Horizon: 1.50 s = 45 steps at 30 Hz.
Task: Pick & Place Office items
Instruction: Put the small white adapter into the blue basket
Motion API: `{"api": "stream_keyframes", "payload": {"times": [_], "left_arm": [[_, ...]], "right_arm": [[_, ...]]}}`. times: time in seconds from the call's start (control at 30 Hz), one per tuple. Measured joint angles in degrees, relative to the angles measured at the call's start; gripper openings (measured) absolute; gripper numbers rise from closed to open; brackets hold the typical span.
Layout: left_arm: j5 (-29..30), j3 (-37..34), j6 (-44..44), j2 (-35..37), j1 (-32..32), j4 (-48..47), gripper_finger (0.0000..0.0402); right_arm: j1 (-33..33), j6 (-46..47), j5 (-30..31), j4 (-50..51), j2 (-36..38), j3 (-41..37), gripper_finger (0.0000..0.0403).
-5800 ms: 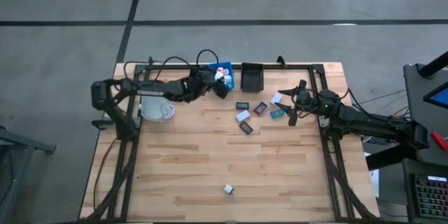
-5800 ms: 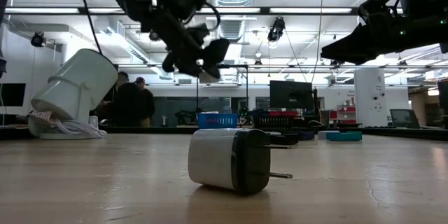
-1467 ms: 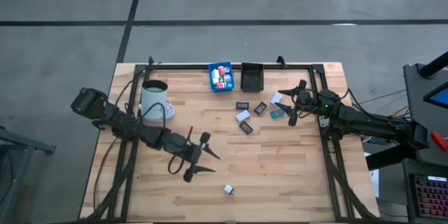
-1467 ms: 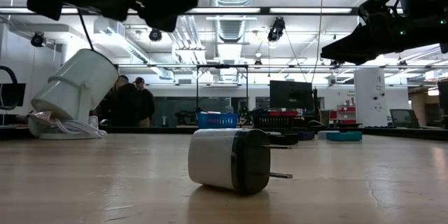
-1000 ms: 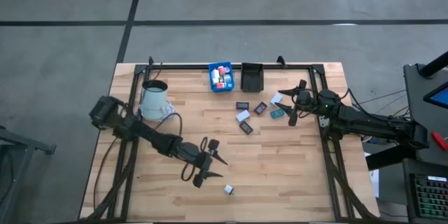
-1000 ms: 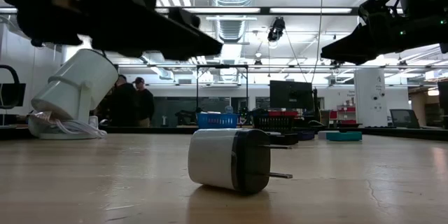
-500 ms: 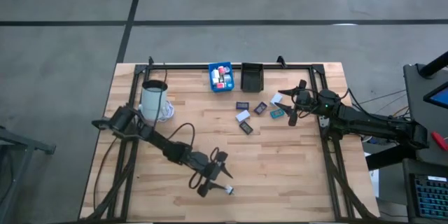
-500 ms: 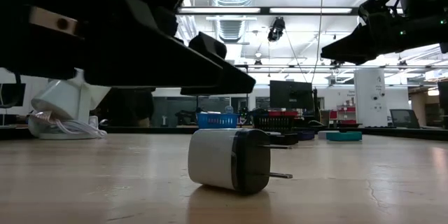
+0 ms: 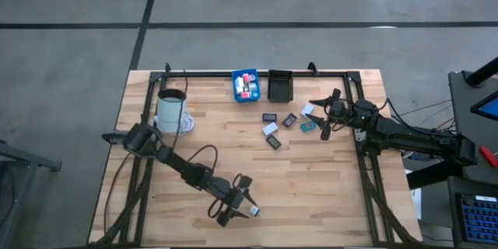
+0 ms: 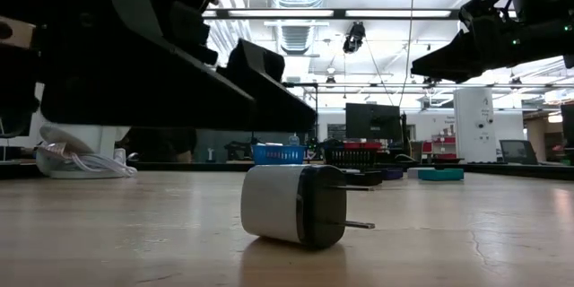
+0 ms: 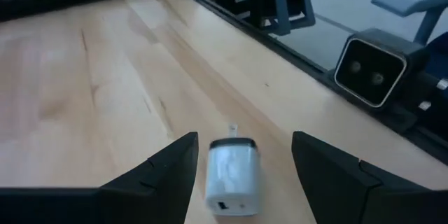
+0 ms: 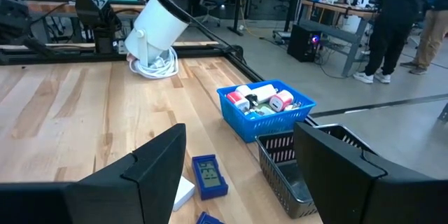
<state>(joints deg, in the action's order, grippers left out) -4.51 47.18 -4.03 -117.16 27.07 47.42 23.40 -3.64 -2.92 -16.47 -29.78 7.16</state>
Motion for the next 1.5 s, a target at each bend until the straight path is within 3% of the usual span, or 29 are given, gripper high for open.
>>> {"api": "stream_keyframes", "payload": {"times": [0.33,1.2,1.5], "left_arm": [[0.22,2.87,1.49,-4.97,-0.04,0.56,0.0236],[0.85,2.78,2.58,-6.06,-0.11,0.44,0.0236],[0.89,2.78,2.58,-6.06,-0.11,0.23,0.0206]], "right_arm": [[0.00,0.00,0.00,-0.02,0.00,0.01,0.0256],[-0.01,0.00,-0.01,0.00,0.00,-0.01,0.0256],[-0.02,0.00,-0.01,0.00,0.00,-0.01,0.0256]]}}
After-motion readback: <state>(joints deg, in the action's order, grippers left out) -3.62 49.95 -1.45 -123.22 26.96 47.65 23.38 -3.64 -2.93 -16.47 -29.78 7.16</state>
